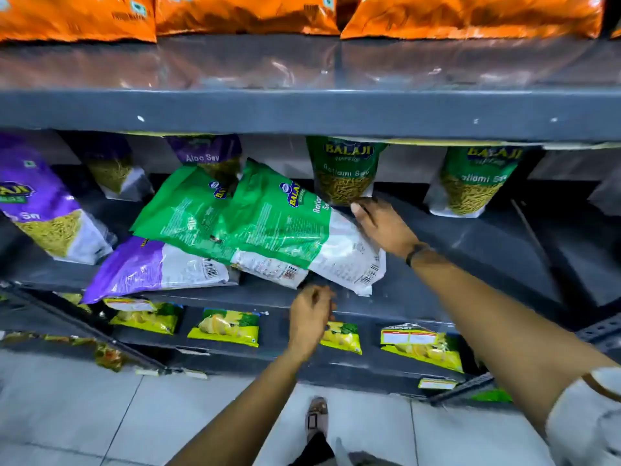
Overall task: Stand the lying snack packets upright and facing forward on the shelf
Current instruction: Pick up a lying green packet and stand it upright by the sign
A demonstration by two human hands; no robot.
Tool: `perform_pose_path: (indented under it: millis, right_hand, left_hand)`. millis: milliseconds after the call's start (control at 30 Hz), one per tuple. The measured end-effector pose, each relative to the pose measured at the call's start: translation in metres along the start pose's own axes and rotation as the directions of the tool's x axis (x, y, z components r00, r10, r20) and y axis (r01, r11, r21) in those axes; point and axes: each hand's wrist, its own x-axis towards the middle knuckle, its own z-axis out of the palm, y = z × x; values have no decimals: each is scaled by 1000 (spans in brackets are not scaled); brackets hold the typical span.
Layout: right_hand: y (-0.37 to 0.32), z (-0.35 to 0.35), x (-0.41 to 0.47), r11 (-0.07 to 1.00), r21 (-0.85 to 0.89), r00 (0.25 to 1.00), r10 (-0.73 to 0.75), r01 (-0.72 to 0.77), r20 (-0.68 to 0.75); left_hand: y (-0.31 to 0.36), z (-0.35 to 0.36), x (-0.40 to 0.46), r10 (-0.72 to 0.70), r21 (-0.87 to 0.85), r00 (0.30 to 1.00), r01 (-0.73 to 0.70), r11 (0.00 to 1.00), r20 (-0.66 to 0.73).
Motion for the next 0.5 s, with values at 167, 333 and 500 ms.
perform_pose_path:
  millis: [167,333,500]
  right_hand:
    - [7,8,33,967,79,931,210,-243,300]
    - [15,14,39,964,143,908,153,-224,389]
    - [27,2,17,927,201,913,242,-318,329]
  left_hand:
    - [8,9,30,-331,-193,897,395,898,294]
    - [15,21,44,-354,-367,870,471,802,343]
    - [16,39,39,-343,-365,828,517,774,444]
